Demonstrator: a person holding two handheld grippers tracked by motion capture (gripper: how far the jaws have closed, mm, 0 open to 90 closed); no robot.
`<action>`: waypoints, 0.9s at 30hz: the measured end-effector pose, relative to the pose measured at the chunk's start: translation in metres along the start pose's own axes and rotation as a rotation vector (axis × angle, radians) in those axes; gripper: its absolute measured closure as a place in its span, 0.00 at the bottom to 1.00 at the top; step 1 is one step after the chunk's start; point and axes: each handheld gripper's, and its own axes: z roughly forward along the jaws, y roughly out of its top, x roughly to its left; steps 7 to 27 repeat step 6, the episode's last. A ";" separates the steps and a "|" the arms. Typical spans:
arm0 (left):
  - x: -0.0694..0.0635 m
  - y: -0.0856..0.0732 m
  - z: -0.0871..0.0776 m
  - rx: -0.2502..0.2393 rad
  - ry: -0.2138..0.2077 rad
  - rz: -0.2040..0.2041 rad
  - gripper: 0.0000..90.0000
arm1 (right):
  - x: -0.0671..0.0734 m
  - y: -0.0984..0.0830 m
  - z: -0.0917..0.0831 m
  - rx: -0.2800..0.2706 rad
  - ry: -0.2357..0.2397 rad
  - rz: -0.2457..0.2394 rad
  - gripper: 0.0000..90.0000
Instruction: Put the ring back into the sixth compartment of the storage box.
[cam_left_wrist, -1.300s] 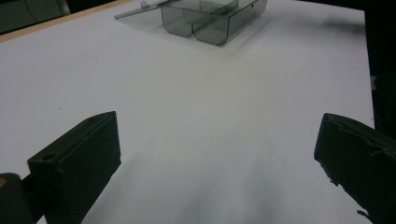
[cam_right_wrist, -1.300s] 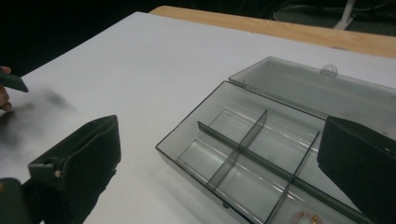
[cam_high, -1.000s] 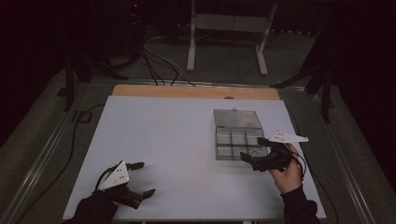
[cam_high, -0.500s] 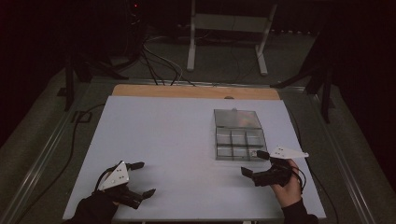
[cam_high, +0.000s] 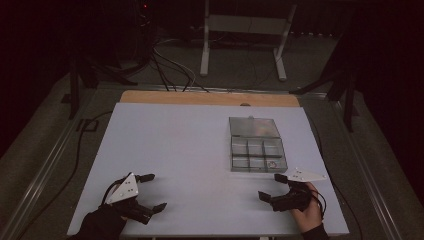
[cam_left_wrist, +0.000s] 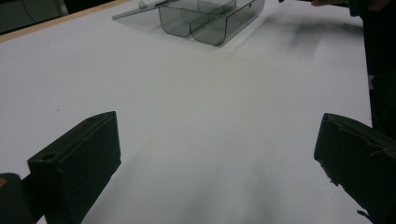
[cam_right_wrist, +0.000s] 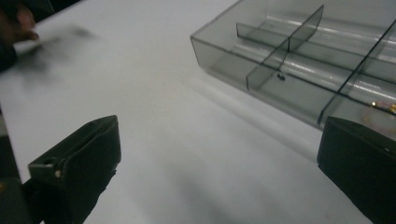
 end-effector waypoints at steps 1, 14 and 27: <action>0.000 0.000 0.000 0.003 0.000 -0.001 0.02 | 0.000 -0.001 0.000 0.006 -0.002 0.000 0.00; 0.000 0.000 0.000 0.002 -0.001 0.001 0.02 | -0.002 -0.001 0.001 -0.003 -0.001 -0.002 0.00; 0.000 0.000 0.000 0.002 -0.001 0.001 0.02 | -0.002 -0.001 0.001 -0.003 -0.001 -0.002 0.00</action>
